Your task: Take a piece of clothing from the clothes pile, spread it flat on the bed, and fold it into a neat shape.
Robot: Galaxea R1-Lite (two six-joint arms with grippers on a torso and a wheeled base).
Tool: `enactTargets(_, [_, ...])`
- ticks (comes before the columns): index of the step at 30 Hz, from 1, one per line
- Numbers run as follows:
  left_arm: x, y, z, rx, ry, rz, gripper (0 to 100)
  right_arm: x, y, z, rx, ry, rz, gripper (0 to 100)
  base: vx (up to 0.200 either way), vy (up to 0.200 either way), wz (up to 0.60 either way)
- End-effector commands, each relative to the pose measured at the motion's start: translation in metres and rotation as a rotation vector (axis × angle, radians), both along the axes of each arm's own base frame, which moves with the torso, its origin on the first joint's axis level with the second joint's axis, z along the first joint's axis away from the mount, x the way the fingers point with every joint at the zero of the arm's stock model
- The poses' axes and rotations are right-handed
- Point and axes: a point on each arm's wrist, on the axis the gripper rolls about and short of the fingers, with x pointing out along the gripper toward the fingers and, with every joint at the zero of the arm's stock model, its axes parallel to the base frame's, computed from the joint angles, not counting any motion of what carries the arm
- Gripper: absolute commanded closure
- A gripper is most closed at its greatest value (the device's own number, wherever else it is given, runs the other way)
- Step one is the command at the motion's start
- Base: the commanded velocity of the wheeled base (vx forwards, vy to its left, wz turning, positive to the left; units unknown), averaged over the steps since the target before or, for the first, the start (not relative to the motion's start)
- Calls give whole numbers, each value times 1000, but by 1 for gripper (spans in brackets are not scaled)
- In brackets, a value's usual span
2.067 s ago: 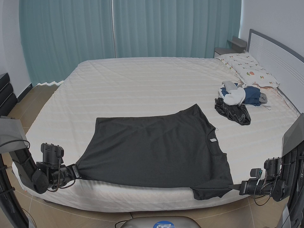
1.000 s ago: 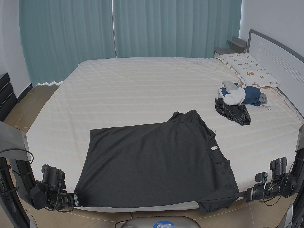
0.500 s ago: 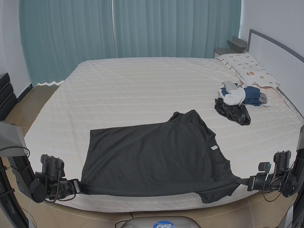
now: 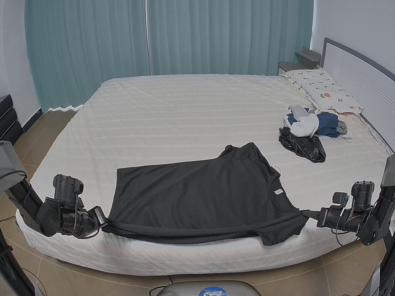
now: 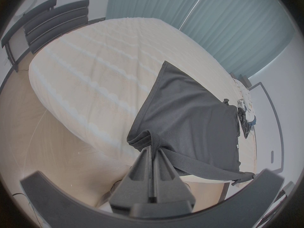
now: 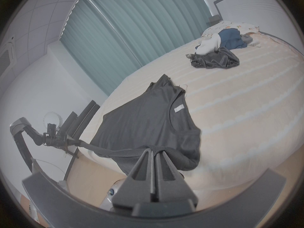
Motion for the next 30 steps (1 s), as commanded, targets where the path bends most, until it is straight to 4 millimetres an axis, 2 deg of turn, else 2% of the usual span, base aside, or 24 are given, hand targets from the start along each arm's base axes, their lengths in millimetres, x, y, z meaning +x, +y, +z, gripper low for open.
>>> enactTargets(1, [16,6,16,-27,-21,26,100,19,4,4,15,-42,-24,100,0,0,0])
enactTargets(6, [21,10,20,-107,70,15,100,24,6,5,11,-48,-49,100,0,0,0])
enactTargets(13, [27,19,26,-159,94,56,100,23,5,6,10,-49,-54,100,0,0,0])
enactTargets(19, [16,29,25,-232,187,49,100,15,4,5,11,-28,-59,100,0,0,0])
enactTargets(25, [7,30,19,-199,288,-20,100,5,4,2,10,-38,-60,100,0,0,0])
enactTargets(30, [12,31,25,-195,326,-32,100,2,5,3,10,-49,-57,100,0,0,0])
